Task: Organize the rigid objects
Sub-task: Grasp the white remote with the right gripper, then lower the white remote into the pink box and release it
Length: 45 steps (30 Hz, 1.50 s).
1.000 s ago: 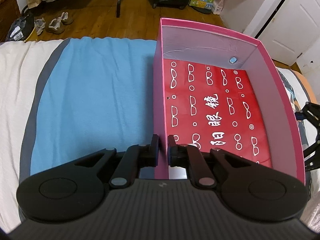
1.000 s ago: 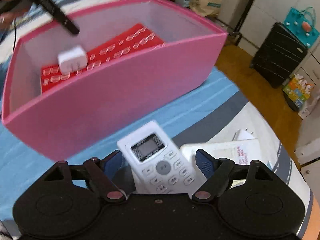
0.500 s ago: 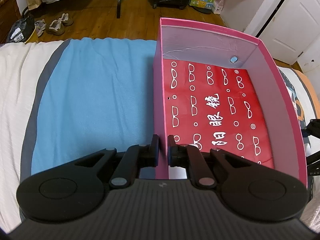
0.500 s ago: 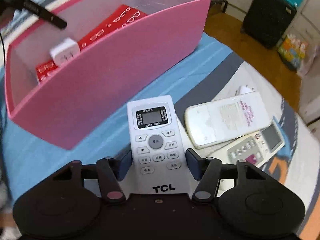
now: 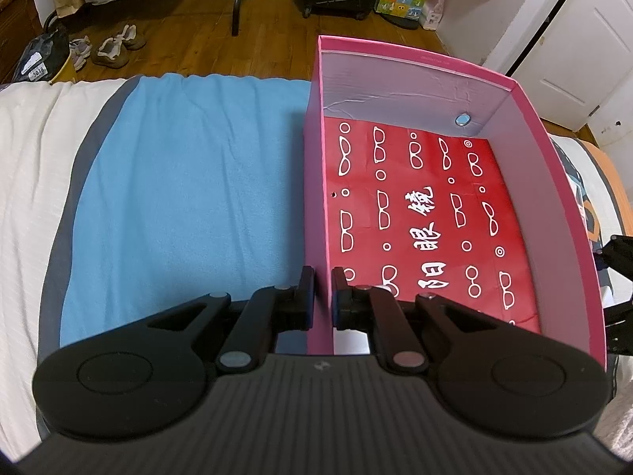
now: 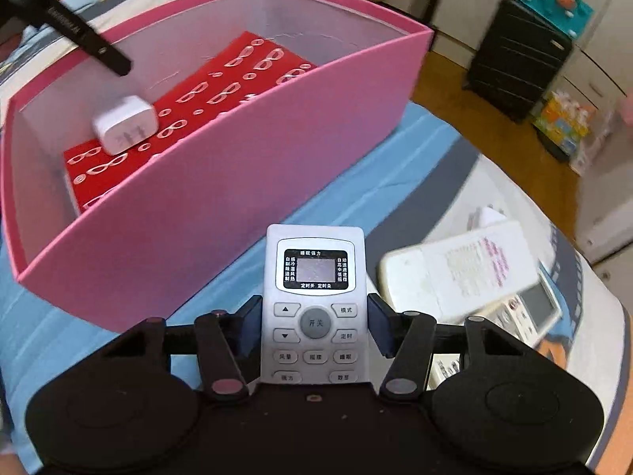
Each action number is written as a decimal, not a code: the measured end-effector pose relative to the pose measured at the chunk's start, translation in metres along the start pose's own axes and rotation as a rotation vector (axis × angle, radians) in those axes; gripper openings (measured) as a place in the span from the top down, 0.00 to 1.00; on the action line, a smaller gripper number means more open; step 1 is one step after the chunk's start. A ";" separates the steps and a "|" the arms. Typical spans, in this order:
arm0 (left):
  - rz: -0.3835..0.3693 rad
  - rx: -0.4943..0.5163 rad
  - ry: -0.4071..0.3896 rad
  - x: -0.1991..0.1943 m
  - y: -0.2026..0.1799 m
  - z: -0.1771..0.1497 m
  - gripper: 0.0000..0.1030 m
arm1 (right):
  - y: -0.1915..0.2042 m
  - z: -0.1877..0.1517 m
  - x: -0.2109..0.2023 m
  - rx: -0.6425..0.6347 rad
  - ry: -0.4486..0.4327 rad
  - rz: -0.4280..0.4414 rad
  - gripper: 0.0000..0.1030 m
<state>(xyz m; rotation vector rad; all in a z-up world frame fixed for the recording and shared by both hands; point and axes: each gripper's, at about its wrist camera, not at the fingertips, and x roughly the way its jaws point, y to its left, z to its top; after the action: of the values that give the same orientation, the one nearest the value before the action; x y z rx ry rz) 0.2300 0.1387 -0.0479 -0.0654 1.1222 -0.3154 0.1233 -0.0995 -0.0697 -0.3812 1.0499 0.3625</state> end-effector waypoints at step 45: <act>-0.032 -0.071 -0.015 -0.004 0.011 -0.004 0.93 | 0.084 0.099 -0.014 0.487 -0.183 0.101 0.41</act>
<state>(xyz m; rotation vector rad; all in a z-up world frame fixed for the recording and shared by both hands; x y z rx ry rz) 0.2274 0.1506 -0.0485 -0.1486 1.1182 -0.3026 0.1538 0.0187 -0.0243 0.1401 0.9426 0.2157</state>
